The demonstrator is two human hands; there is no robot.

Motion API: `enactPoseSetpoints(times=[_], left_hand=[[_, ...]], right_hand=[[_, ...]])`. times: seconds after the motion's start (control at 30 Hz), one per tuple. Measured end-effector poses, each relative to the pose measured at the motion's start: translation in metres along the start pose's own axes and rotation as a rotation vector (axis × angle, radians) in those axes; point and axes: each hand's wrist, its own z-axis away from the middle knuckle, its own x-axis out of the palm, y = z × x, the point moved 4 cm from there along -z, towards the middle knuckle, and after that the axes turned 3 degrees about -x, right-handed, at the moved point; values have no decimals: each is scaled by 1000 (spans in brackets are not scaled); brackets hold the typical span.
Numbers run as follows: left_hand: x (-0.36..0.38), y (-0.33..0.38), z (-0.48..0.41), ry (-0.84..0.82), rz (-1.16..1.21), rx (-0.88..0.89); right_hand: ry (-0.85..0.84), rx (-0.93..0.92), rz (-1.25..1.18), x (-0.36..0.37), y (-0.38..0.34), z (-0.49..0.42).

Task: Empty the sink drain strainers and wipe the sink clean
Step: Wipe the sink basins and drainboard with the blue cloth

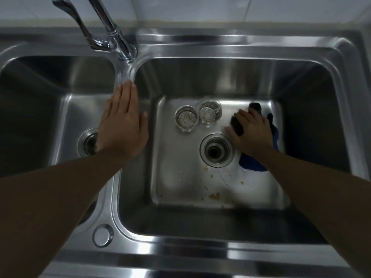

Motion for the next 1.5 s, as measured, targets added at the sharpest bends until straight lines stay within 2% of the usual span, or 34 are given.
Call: enactPoseSetpoints(times=[0.1, 0.17, 0.23, 0.27, 0.33, 0.37, 0.43, 0.57, 0.67, 0.73, 0.83, 0.9, 0.93, 1.03, 1.07, 1.1, 1.13, 1.17, 1.23, 1.27, 1.3, 1.43, 1.5], left_hand=[[0, 0, 0, -5, -6, -3], [0, 0, -1, -10, -7, -6], [0, 0, 0, -12, -12, -5], [0, 0, 0, -12, -12, -1], [0, 0, 0, -10, -8, 4], [1, 0, 0, -9, -8, 3], [1, 1, 0, -8, -14, 0], [1, 1, 0, -19, -18, -3], [0, 2, 1, -22, -23, 0], [-1, 2, 1, -21, -23, 2], [0, 2, 0, -19, -25, 3], [1, 2, 0, -21, -25, 3], [1, 2, 0, -22, -25, 0], [-1, 3, 1, -22, -19, -7], [-1, 3, 1, -24, -20, -6], [-1, 3, 1, -25, -23, -5], [-1, 3, 1, -24, -26, -4], [-1, 3, 1, -24, -26, -3], [0, 1, 0, -26, -30, -8], [0, 1, 0, -26, -31, -11], [1, 1, 0, -25, -33, -13], [1, 2, 0, -4, -38, -26], [1, 1, 0, 3, -32, -27]], right_hand=[[-60, -52, -83, 4, 14, 19], [32, -11, -192, -3, 19, 22], [116, 50, -98, -13, 29, 23], [80, 69, -18, -15, 34, 24], [-99, 29, 73, -8, 41, 34], [-157, -11, 68, -3, 43, 43], [-159, -75, -25, 3, 38, 63], [-65, -257, -240, 18, -11, 100], [-134, -350, -331, 33, -58, 105], [-176, -357, -387, 40, -83, 95], [-149, -319, -403, 45, -110, 85], [-127, -442, -360, 49, -130, 92], [-146, -578, -337, 53, -142, 99], [-344, -988, -295, 63, -168, 111], [-380, -1074, -252, 63, -170, 107], [-346, -1121, -186, 63, -173, 101], [-286, -1082, -128, 63, -174, 91], [-216, -951, -103, 62, -174, 79], [-142, -573, -115, 59, -172, 57], [-163, -471, -129, 59, -176, 53], [-197, -483, -139, 61, -183, 56], [-386, -977, -141, 66, -196, 100], [-450, -1113, -116, 64, -180, 113]])
